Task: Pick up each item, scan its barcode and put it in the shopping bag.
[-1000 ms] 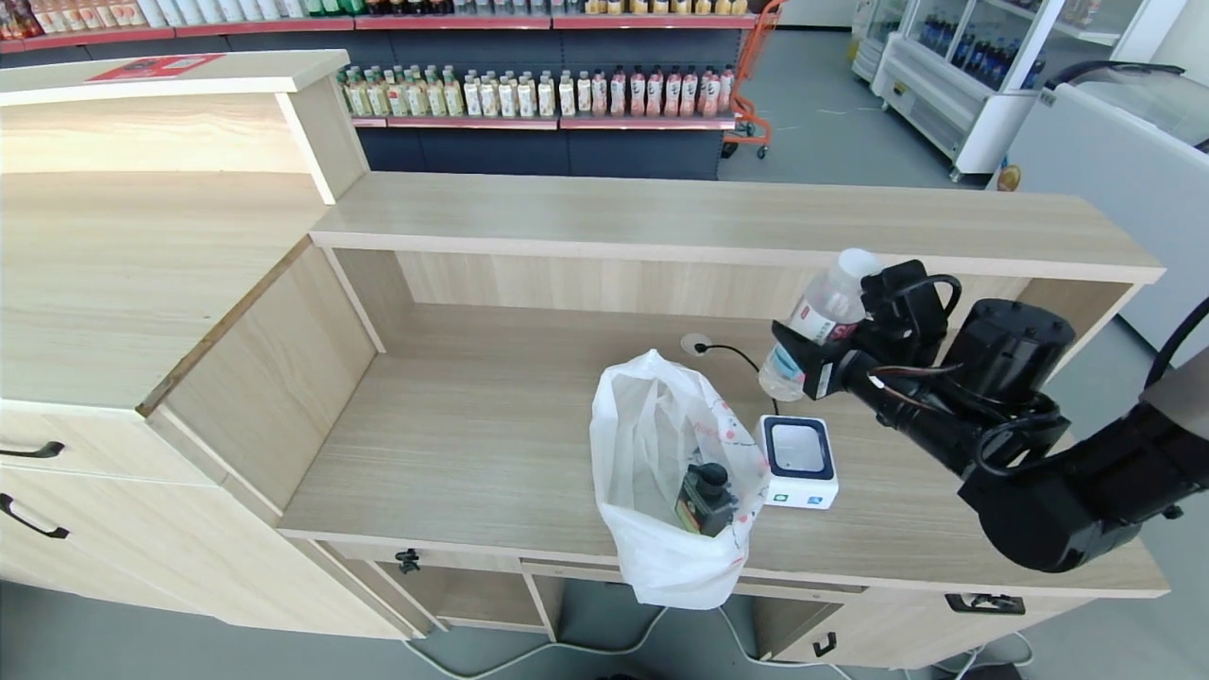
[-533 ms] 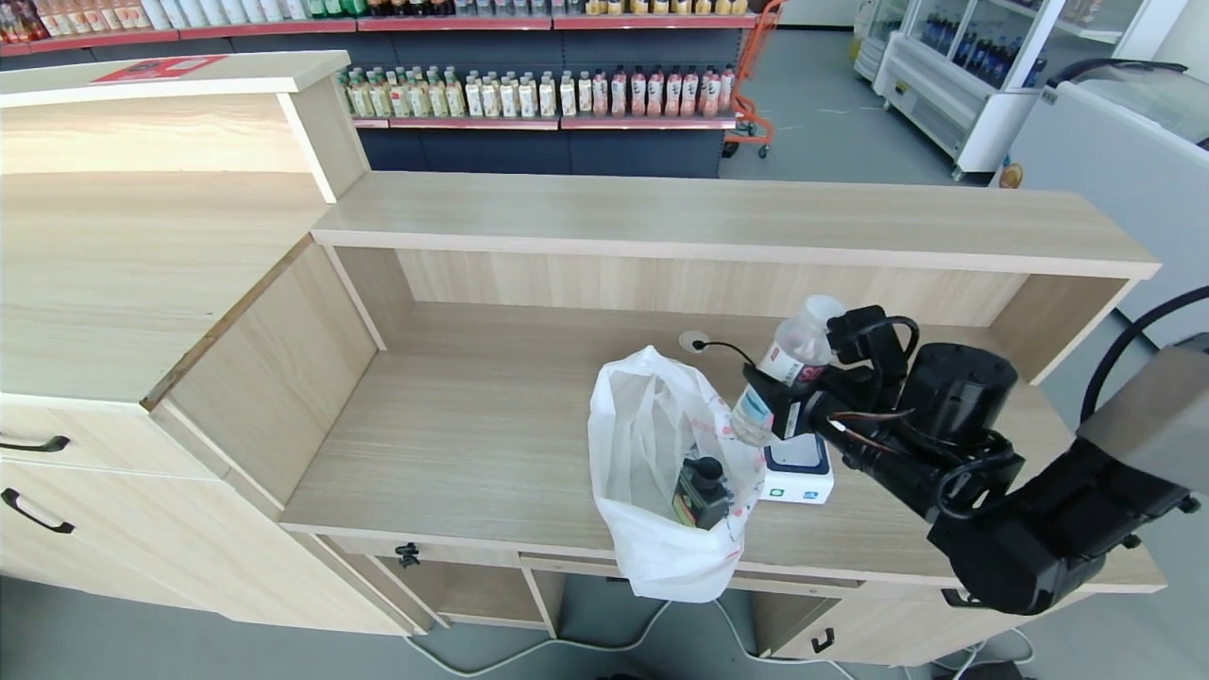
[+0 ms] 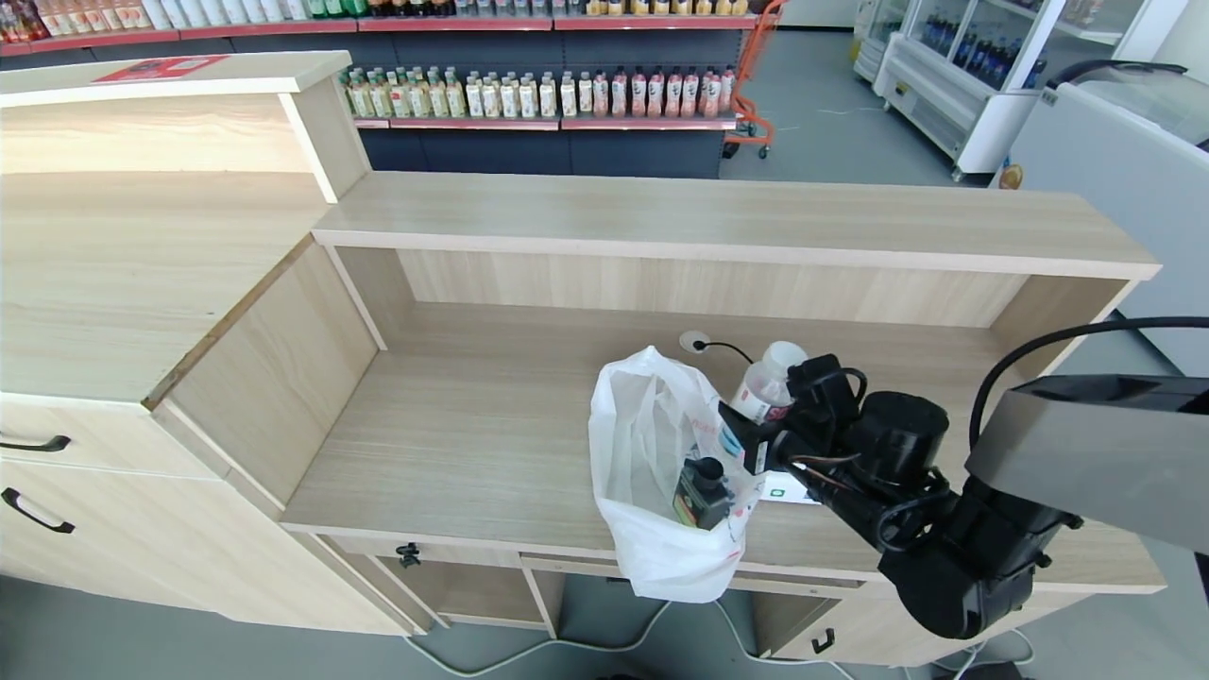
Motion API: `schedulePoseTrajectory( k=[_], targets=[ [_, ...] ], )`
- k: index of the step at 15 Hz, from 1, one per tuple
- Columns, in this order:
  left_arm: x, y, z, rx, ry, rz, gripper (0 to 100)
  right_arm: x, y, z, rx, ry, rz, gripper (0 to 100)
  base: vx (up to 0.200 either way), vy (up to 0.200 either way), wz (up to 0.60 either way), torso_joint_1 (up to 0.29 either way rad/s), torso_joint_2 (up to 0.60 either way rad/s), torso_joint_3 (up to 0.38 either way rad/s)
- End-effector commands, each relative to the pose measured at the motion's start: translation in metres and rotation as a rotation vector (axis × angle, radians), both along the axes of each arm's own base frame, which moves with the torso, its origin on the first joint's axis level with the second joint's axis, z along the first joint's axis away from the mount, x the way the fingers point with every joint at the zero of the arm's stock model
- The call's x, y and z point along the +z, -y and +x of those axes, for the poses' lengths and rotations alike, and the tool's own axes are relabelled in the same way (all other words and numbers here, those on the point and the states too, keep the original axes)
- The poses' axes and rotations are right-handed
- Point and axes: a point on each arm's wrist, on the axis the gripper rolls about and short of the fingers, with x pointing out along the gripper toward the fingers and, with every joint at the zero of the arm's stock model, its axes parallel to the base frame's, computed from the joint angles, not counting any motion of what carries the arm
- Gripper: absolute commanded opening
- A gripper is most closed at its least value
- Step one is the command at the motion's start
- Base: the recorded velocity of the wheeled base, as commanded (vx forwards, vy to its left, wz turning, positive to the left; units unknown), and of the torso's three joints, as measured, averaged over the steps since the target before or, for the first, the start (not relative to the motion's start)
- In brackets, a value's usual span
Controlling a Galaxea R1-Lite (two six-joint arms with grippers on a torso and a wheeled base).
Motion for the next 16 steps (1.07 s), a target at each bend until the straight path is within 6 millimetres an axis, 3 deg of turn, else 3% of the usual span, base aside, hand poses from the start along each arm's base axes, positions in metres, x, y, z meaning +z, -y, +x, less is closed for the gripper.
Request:
schedulePoseTrajectory(
  k=[1,4,16],
  targets=[
    [0.000,0.000,0.000,0.000,0.000,-0.001,0,-0.025,0.002,0.013,-0.018,-0.037,-0.018,0,0.000,0.000,0.00,0.000,0.00,0.000],
    [0.000,0.000,0.000,0.000,0.000,-0.001,0,-0.032,-0.002,0.038,-0.030,0.014,-0.010,0,0.000,0.000,0.00,0.000,0.00,0.000],
    [0.000,0.000,0.000,0.000,0.000,0.001,0,-0.052,-0.015,0.057,-0.010,0.018,-0.008,0,0.000,0.000,0.00,0.000,0.00,0.000]
  ],
)
